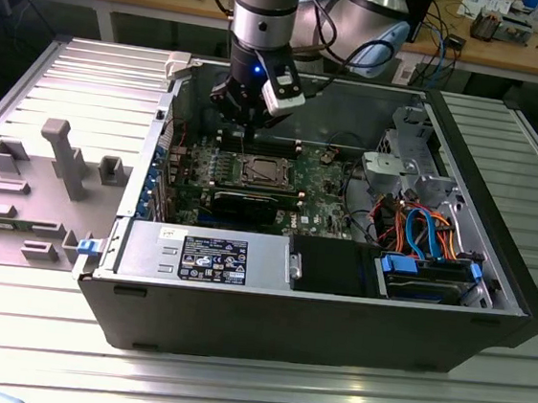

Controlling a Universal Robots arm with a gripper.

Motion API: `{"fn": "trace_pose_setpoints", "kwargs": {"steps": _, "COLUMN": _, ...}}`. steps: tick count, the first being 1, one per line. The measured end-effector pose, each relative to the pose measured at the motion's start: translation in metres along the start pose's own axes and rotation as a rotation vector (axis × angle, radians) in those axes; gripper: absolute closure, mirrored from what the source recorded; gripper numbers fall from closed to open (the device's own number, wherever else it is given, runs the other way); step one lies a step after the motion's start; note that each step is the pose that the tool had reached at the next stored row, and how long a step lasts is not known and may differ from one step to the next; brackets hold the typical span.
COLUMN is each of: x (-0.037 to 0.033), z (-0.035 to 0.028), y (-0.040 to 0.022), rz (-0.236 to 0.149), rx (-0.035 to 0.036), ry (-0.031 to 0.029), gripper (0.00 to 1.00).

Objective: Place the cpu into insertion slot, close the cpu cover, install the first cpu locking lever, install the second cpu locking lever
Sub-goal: 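Install the first cpu locking lever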

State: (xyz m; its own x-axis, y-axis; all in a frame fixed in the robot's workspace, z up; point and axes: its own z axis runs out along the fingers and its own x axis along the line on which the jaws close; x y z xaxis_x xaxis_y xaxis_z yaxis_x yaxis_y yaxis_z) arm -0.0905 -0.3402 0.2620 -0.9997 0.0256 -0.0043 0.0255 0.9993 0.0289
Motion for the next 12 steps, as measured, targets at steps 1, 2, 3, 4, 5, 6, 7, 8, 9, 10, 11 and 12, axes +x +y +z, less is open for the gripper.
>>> {"fn": "trace_pose_setpoints", "kwargs": {"steps": 1, "x": 0.0012, "z": -0.0005, "y": 0.0000, "rz": 0.000, "rx": 0.0001, "ry": -0.0002, "gripper": 0.89}}
{"fn": "trace_pose_setpoints", "kwargs": {"steps": 2, "x": 0.0021, "z": -0.0015, "y": 0.0000, "rz": 0.000, "rx": 0.0001, "ry": -0.0005, "gripper": 0.89}}
{"fn": "trace_pose_setpoints", "kwargs": {"steps": 3, "x": 0.0031, "z": -0.0024, "y": 0.0000, "rz": 0.000, "rx": 0.0000, "ry": -0.0007, "gripper": 0.89}}
{"fn": "trace_pose_setpoints", "kwargs": {"steps": 4, "x": 0.0048, "z": -0.0032, "y": -0.0001, "rz": 0.000, "rx": -0.0001, "ry": -0.0011, "gripper": 0.89}}
{"fn": "trace_pose_setpoints", "kwargs": {"steps": 5, "x": 0.0073, "z": -0.0037, "y": -0.0001, "rz": -0.001, "rx": 0.0000, "ry": -0.0012, "gripper": 0.89}}
{"fn": "trace_pose_setpoints", "kwargs": {"steps": 6, "x": 0.0097, "z": -0.0037, "y": -0.0001, "rz": -0.001, "rx": -0.0003, "ry": -0.0012, "gripper": 0.89}}
{"fn": "trace_pose_setpoints", "kwargs": {"steps": 7, "x": 0.0127, "z": -0.0037, "y": -0.0002, "rz": -0.001, "rx": -0.0011, "ry": -0.0012, "gripper": 0.89}}
{"fn": "trace_pose_setpoints", "kwargs": {"steps": 8, "x": 0.0162, "z": -0.0038, "y": -0.0003, "rz": -0.001, "rx": -0.0021, "ry": -0.0012, "gripper": 0.89}}
{"fn": "trace_pose_setpoints", "kwargs": {"steps": 9, "x": 0.0185, "z": -0.0038, "y": -0.0004, "rz": -0.001, "rx": -0.0025, "ry": -0.0011, "gripper": 0.89}}
{"fn": "trace_pose_setpoints", "kwargs": {"steps": 10, "x": 0.0201, "z": -0.0037, "y": -0.0004, "rz": -0.002, "rx": -0.0031, "ry": -0.0011, "gripper": 0.89}}
{"fn": "trace_pose_setpoints", "kwargs": {"steps": 11, "x": 0.0213, "z": -0.0036, "y": -0.0004, "rz": -0.003, "rx": -0.0034, "ry": -0.0011, "gripper": 0.89}}
{"fn": "trace_pose_setpoints", "kwargs": {"steps": 12, "x": 0.0219, "z": -0.0036, "y": -0.0003, "rz": -0.006, "rx": -0.0035, "ry": -0.0011, "gripper": 0.89}}
